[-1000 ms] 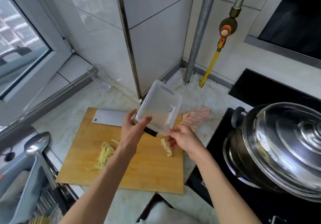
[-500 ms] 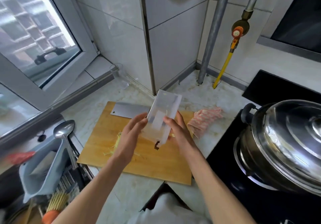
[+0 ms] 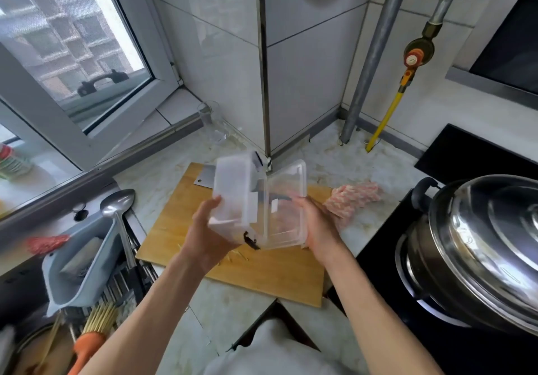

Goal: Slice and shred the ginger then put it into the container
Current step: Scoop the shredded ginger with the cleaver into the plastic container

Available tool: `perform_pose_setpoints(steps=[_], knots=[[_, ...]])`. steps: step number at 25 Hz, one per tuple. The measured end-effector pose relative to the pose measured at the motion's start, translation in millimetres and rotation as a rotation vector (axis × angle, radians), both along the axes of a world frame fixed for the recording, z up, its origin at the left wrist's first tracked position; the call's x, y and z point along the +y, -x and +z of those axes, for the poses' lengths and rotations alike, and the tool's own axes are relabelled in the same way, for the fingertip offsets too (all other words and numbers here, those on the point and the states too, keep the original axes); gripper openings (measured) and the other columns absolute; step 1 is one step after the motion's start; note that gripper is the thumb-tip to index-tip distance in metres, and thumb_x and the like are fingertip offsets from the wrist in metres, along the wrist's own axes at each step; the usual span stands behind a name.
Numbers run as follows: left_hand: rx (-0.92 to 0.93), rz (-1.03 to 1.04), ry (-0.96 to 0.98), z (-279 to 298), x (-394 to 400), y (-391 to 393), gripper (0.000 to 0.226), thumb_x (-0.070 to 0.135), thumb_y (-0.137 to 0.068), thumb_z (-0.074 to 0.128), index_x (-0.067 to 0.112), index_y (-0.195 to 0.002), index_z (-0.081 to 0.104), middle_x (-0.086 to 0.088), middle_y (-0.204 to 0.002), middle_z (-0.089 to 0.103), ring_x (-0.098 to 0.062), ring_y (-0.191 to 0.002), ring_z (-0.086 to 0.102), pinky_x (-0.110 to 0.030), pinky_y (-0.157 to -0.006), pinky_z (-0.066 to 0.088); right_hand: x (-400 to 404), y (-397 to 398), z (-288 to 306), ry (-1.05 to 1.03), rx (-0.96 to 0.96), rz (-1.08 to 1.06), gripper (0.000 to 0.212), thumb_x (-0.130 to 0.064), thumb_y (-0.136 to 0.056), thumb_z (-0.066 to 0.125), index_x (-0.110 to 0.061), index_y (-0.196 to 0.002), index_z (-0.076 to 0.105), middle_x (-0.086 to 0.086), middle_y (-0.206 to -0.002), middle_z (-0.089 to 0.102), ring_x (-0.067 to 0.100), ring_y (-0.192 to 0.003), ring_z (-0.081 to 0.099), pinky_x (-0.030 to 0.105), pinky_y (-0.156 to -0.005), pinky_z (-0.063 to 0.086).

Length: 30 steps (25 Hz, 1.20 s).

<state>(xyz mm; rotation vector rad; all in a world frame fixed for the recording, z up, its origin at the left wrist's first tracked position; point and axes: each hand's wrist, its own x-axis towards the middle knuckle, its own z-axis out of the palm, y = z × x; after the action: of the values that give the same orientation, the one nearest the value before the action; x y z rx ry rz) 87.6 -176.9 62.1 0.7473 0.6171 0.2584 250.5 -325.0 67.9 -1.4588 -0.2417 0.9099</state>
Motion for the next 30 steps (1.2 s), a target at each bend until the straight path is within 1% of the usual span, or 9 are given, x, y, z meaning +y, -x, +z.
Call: perform_pose_setpoints(steps=[3,6,11,17,21,23,25,27,30], knots=[[-0.034,0.08,0.118,-1,5,-10,0.065,0.059,-0.081,0.054,0.015,-0.129,0.057,-0.014,-0.107,0.063,-0.034,-0.097,0.062,-0.049,-0.084,0.052,-7,-26,-5,0.212,-0.104,-0.229,0.025,-0.02,-0.088,0.055,-0.001,-0.08,0.07,0.018,-0.078,0.07,0.036,-0.081,0.069,0.031,-0.066,0.047],[0.004,0.113,0.135,3,7,-27,0.072,0.062,-0.081,0.054,0.018,-0.139,0.055,-0.013,-0.116,0.063,-0.034,-0.105,0.058,-0.047,-0.085,0.049,-5,-54,-11,0.241,0.007,-0.386,0.023,-0.012,-0.09,0.05,-0.006,-0.074,0.065,0.008,-0.069,0.067,0.027,-0.066,0.064,0.031,-0.061,0.045],[-0.009,0.123,0.184,9,10,-49,0.069,0.063,-0.082,0.053,0.022,-0.137,0.057,-0.012,-0.125,0.063,-0.034,-0.109,0.06,-0.05,-0.091,0.048,24,-94,-34,0.293,0.136,-0.401,0.01,-0.006,-0.091,0.06,-0.001,-0.098,0.065,0.017,-0.099,0.072,0.032,-0.086,0.072,0.033,-0.058,0.054],[0.004,0.106,0.232,10,2,-70,0.068,0.064,-0.082,0.053,0.02,-0.134,0.06,-0.011,-0.119,0.067,-0.033,-0.104,0.064,-0.048,-0.09,0.048,48,-119,-47,0.26,0.237,-0.41,0.015,-0.003,-0.098,0.058,0.003,-0.111,0.062,0.011,-0.085,0.067,0.022,-0.073,0.066,0.033,-0.073,0.056],[0.03,0.067,0.202,10,3,-74,0.069,0.066,-0.082,0.051,0.016,-0.128,0.06,-0.013,-0.119,0.064,-0.034,-0.105,0.063,-0.05,-0.092,0.047,46,-112,-50,0.469,0.055,-0.285,0.031,-0.02,-0.093,0.068,0.001,-0.115,0.064,0.016,-0.107,0.071,0.028,-0.086,0.071,0.028,-0.055,0.052],[0.044,0.043,0.189,8,7,-70,0.074,0.067,-0.08,0.052,0.012,-0.13,0.058,-0.016,-0.125,0.06,-0.036,-0.112,0.058,-0.053,-0.1,0.042,40,-100,-45,0.562,-0.148,-0.192,0.034,-0.03,-0.091,0.067,-0.001,-0.108,0.068,0.018,-0.104,0.073,0.031,-0.085,0.073,0.038,-0.064,0.06],[0.056,0.012,0.167,7,9,-61,0.078,0.068,-0.081,0.049,0.01,-0.133,0.058,-0.018,-0.128,0.06,-0.037,-0.115,0.057,-0.053,-0.104,0.038,36,-82,-29,0.412,-0.149,-0.054,0.031,-0.039,-0.095,0.064,-0.009,-0.102,0.07,0.017,-0.097,0.074,0.033,-0.084,0.074,0.045,-0.074,0.062],[0.081,-0.009,0.143,8,12,-48,0.076,0.068,-0.084,0.044,0.01,-0.131,0.059,-0.02,-0.13,0.062,-0.04,-0.118,0.058,-0.054,-0.104,0.038,36,-60,-6,0.235,-0.016,0.156,0.031,-0.043,-0.096,0.064,-0.014,-0.106,0.069,0.012,-0.097,0.076,0.031,-0.084,0.075,0.039,-0.064,0.061],[0.154,-0.028,0.075,11,20,-22,0.066,0.063,-0.091,0.042,0.014,-0.132,0.059,-0.02,-0.13,0.063,-0.041,-0.123,0.058,-0.056,-0.107,0.04,50,-33,7,0.252,-0.103,0.29,0.015,-0.023,-0.096,0.066,-0.01,-0.102,0.069,0.012,-0.093,0.075,0.027,-0.077,0.075,0.041,-0.064,0.062]])
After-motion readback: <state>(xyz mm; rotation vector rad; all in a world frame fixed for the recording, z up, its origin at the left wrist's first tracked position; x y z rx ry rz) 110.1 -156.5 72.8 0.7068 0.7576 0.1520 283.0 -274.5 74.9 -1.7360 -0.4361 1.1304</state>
